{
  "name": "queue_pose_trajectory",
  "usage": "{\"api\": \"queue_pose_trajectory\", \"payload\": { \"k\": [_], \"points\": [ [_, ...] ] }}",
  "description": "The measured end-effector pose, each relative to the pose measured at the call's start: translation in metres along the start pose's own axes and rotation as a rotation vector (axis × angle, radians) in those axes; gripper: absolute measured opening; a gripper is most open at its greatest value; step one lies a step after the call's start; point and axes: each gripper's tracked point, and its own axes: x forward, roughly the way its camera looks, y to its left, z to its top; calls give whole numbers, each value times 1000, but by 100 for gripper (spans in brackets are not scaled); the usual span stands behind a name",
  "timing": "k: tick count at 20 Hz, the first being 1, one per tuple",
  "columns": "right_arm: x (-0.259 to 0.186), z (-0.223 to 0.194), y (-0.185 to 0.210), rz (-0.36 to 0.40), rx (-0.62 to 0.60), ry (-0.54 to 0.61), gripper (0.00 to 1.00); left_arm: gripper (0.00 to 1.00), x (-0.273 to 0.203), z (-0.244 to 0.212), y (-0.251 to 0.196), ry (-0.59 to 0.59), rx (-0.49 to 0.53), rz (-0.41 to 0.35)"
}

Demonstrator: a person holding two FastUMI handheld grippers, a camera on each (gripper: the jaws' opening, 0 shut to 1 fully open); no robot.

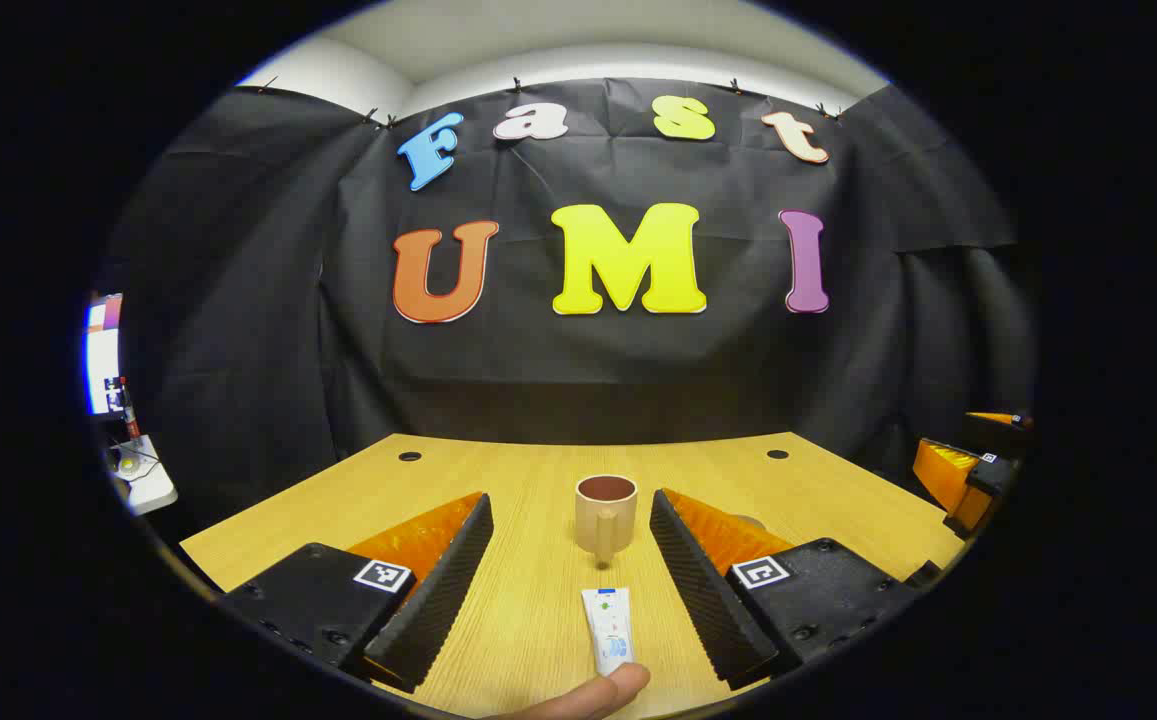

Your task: Put the toothbrush and toothpaste on the desktop into the cup, then pick up the cup and place it on the coaster on the desktop.

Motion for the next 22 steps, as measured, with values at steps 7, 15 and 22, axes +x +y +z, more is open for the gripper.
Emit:
{"api": "queue_pose_trajectory", "payload": {
  "k": [7, 15, 22],
  "points": [
    [1, 5, 3, 8, -31, -14, 94, 100, -4, 1, -9, -5, 22, -6],
    [3, 4, 4, 7, -16, 1, 95, 100, -4, 1, -4, -7, 17, 0],
    [9, -12, 5, 16, -17, 44, 96, 100, 13, -53, -15, 183, -37, -15]
  ]
}}
